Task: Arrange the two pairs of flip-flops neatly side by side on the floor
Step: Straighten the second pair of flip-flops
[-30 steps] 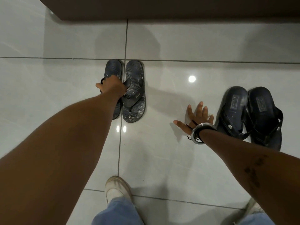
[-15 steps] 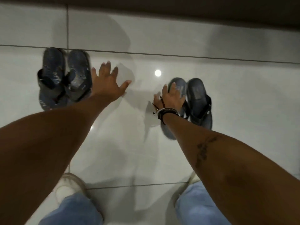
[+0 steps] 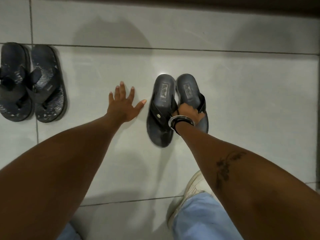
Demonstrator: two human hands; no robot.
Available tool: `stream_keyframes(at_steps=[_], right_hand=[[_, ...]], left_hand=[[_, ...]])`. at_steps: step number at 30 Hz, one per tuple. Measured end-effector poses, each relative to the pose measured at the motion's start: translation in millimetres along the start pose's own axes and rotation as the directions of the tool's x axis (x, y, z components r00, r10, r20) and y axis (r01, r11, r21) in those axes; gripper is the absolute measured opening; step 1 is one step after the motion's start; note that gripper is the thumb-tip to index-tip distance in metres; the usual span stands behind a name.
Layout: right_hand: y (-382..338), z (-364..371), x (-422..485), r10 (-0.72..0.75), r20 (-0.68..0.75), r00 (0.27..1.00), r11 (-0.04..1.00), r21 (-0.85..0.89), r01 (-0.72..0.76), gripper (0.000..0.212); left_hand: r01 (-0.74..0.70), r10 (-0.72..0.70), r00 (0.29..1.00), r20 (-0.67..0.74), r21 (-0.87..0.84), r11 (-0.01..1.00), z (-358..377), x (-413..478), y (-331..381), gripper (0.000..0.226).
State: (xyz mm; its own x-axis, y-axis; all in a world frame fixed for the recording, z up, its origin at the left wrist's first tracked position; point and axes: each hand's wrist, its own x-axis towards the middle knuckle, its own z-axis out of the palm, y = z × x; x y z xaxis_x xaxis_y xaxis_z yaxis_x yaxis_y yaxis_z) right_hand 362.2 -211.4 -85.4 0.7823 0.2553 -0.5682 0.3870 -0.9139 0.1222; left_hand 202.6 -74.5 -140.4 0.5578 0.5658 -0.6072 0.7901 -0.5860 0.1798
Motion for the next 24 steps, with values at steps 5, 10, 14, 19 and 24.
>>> stream_keyframes(at_steps=[5, 10, 14, 19, 24], right_hand=[[1, -18, 14, -0.055, -0.004, 0.999, 0.998, 0.018, 0.055, 0.021], [6, -57, 42, -0.111, -0.11, 0.988, 0.99, 0.07, 0.119, 0.011], [3, -88, 64, -0.098, -0.176, 0.979, 0.987, 0.107, 0.118, 0.014], [6, -95, 79, -0.051, -0.101, 0.994, 0.987, 0.147, 0.066, 0.01], [5, -84, 84, -0.049, -0.082, 0.995, 0.988, 0.144, 0.061, 0.009]], left_hand=[[0.056, -0.056, 0.998, 0.005, -0.009, 0.998, -5, 3, 7, 0.091], [0.053, -0.052, 0.998, -0.024, 0.013, 0.999, -2, 1, 10, 0.09], [0.074, -0.074, 0.997, -0.009, 0.037, 0.997, -2, 1, 15, 0.09], [0.068, -0.069, 0.997, 0.016, 0.06, 0.996, -6, 2, 14, 0.092], [0.062, -0.065, 0.997, 0.035, 0.081, 0.995, -8, 2, 14, 0.091]])
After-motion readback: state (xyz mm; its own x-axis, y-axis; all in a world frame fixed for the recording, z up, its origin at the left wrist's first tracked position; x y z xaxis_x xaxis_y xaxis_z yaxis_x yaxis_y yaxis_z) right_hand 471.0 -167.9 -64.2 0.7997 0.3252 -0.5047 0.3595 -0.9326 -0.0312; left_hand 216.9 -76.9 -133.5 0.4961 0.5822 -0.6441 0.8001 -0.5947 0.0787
